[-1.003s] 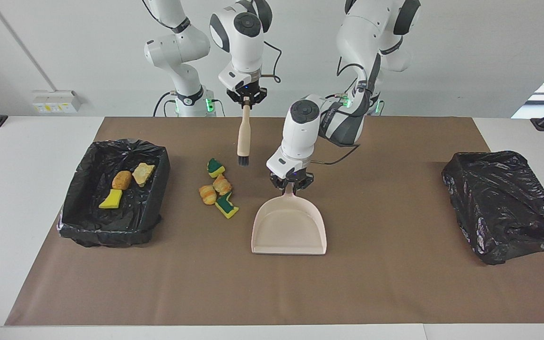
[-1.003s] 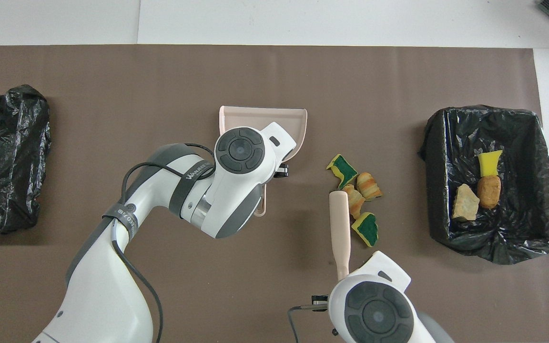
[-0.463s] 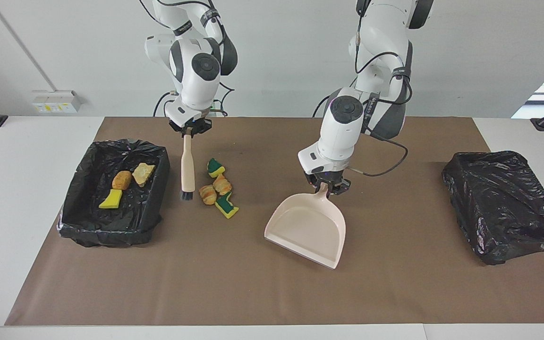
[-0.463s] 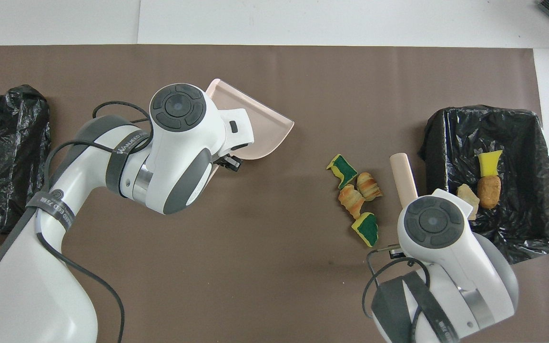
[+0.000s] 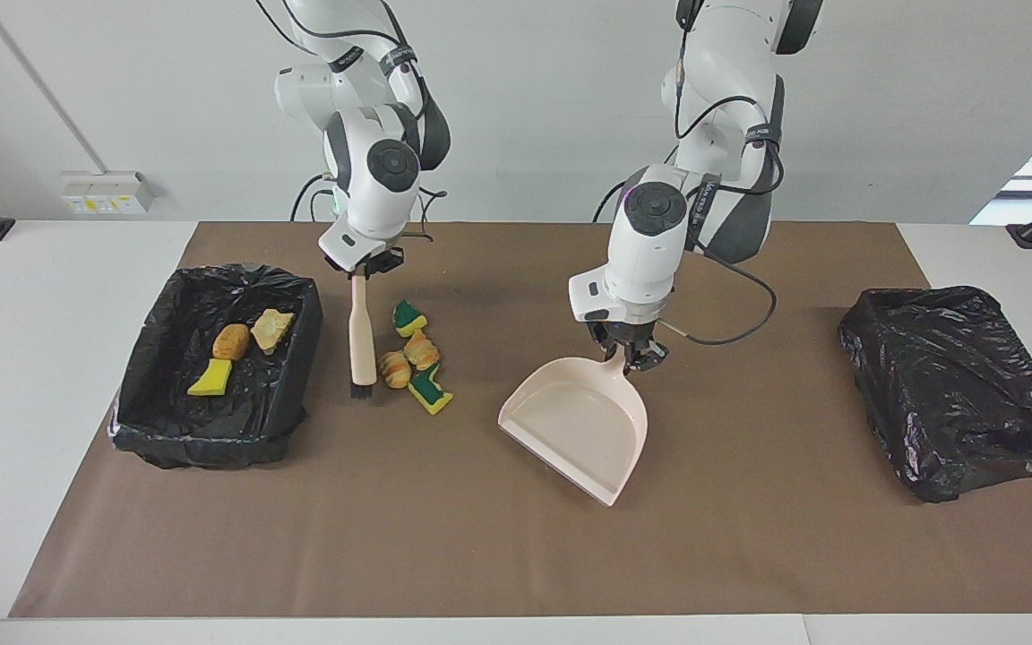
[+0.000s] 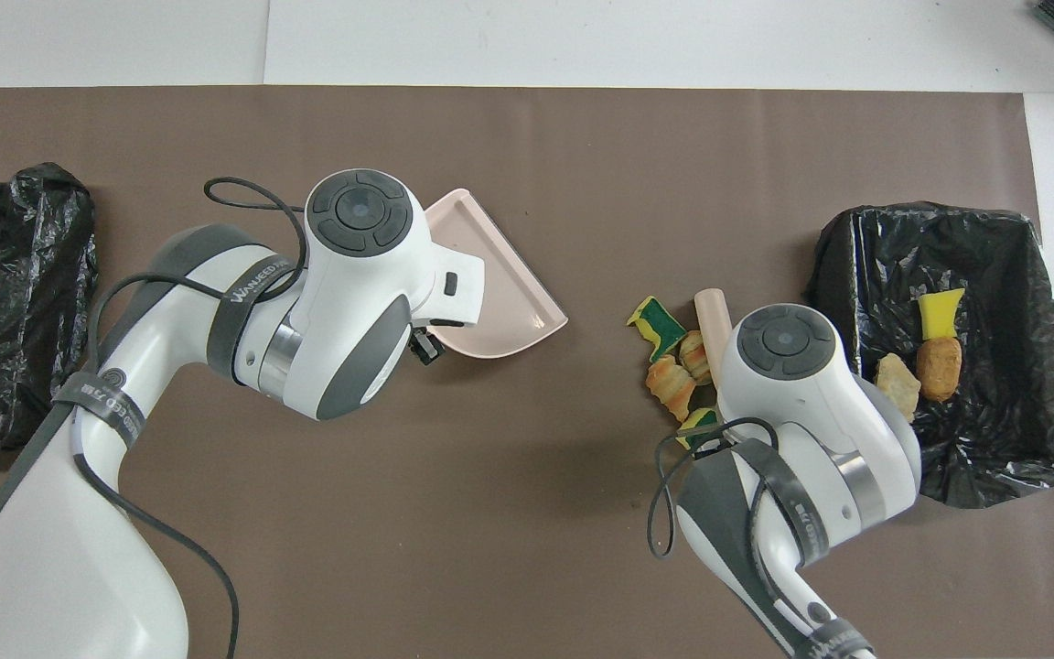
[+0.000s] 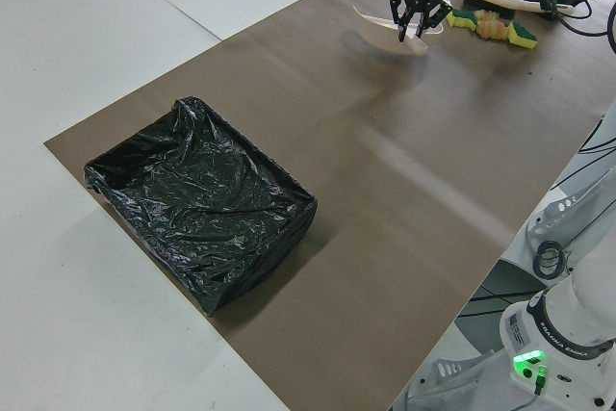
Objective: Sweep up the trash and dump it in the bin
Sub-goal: 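Sweep the sponge scraps into the dustpan with the right gripper's brush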
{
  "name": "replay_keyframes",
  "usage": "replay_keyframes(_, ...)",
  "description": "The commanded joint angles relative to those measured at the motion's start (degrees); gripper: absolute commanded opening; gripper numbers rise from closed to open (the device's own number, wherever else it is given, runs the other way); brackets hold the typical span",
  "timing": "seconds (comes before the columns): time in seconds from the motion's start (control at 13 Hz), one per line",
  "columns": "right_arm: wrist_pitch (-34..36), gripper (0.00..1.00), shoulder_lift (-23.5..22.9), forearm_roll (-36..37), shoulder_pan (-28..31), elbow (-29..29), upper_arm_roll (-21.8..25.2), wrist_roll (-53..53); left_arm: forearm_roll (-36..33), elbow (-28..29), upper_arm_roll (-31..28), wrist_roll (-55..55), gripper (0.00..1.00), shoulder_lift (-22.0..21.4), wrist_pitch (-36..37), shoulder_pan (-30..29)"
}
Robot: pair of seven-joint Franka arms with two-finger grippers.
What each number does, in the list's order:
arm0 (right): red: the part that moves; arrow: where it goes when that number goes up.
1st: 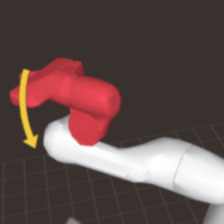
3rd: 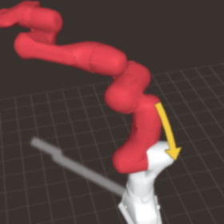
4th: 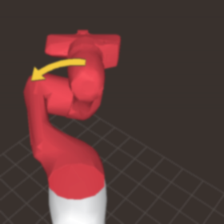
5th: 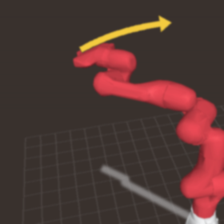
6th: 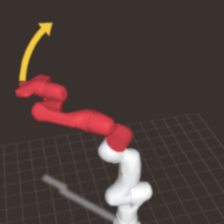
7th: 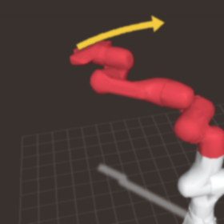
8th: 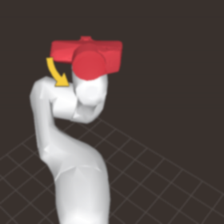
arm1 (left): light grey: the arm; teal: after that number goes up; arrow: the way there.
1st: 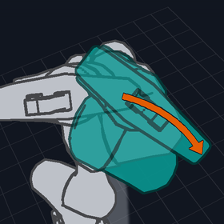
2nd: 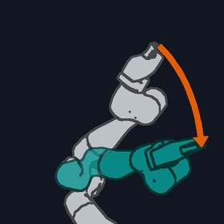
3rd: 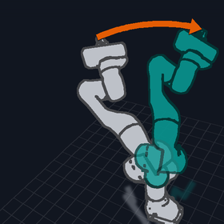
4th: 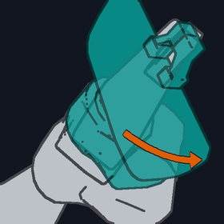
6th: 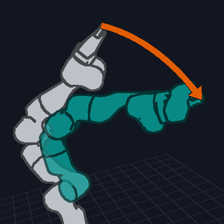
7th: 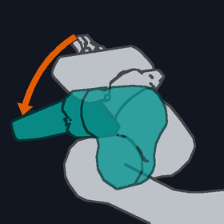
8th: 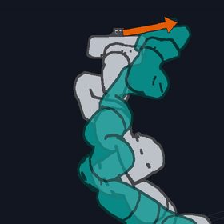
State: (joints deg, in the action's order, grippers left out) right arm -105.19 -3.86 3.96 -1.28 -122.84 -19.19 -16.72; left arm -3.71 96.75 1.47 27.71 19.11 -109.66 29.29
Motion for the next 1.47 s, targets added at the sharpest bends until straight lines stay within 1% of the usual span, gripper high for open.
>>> replay_keyframes(0.0,0.95,0.0,-5.45,-9.9,-1.61,7.07,-0.68,-0.42,-2.7,11.23,-0.33,5.5,0.0,-7.4,-1.95,3.13)
replay_keyframes(0.08,1.3,0.0,-5.9,-13.5,-2.58,8.83,-0.68,-1.03,-4.01,13.44,-0.24,6.9,0.0,-8.72,-2.4,3.84)
replay_keyframes(0.15,2.87,0.0,-6.25,-17.02,-3.02,10.76,-0.68,-3.04,-4.2,14.07,-0.24,8.83,0.0,-9.35,-1.62,4.11)
replay_keyframes(0.23,4.98,0.0,-7.56,-17.23,-4.25,13.74,-0.68,-5.49,-4.46,14.6,-0.24,11.29,0.0,-9.61,-0.91,4.2)
replay_keyframes(0.31,6.56,0.0,-7.92,-16.53,-4.78,15.77,-0.68,-8.3,-5.94,16.0,-0.24,11.66,0.0,-10.83,-0.39,5.07)
replay_keyframes(0.39,6.67,0.0,-7.23,-15.57,-4.7,15.71,-0.33,-9.46,-8.22,18.45,-0.24,11.58,0.0,-12.41,-1.08,6.82)
replay_keyframes(0.46,7.71,0.0,-6.44,-11.73,-3.83,15.62,-0.15,-8.86,-8.68,20.12,-0.24,11.49,0.0,-13.3,-1.26,7.01)
replay_keyframes(0.54,8.85,0.0,-6.08,-5.86,-3.12,15.62,-0.32,-8.16,-8.68,20.4,-0.24,11.49,0.0,-13.39,-1.26,7.01)
replay_keyframes(0.69,9.82,0.0,-3.63,3.91,-3.47,12.3,-0.41,-6.05,-8.77,20.4,-0.15,11.4,0.0,-13.4,-1.69,7.19)
replay_keyframes(0.77,12.18,0.0,-1.87,5.52,-3.9,10.45,-0.5,-6.57,-8.77,20.32,-0.15,11.31,0.0,-13.4,-1.7,7.45)
replay_keyframes(0.85,14.82,0.0,0.06,5.62,-3.82,8.0,-0.5,-7.53,-8.77,20.4,0.02,11.31,0.0,-13.4,-2.66,7.54)
replay_keyframes(0.93,14.84,0.0,2.77,5.71,-3.73,3.45,-0.5,-7.89,-8.77,20.49,0.02,11.31,0.0,-13.4,-2.93,7.71)
replay_keyframes(1.0,13.36,0.0,6.02,5.71,-3.38,-1.73,-0.5,-7.89,-8.77,20.41,-0.07,11.31,0.0,-13.4,-3.02,7.89)
replay_keyframes(1.08,10.39,0.0,9.62,5.53,-3.21,-7.44,-0.5,-7.46,-8.77,20.49,0.02,11.31,0.0,-13.4,-3.36,7.98)
replay_keyframes(1.16,8.1,0.0,11.48,4.4,-3.2,-10.63,-0.59,-6.76,-8.77,20.41,0.02,11.31,0.0,-13.4,-3.11,7.98)
replay_keyframes(1.31,5.19,0.0,11.16,-2.86,-3.03,-11.19,-0.5,-2.03,-8.77,20.4,0.02,11.31,0.0,-13.4,-3.54,7.89)
replay_keyframes(1.39,2.3,0.0,10.72,-7.52,-2.51,-11.19,-0.5,1.48,-8.77,20.4,0.02,11.31,0.0,-13.31,-3.63,7.8)
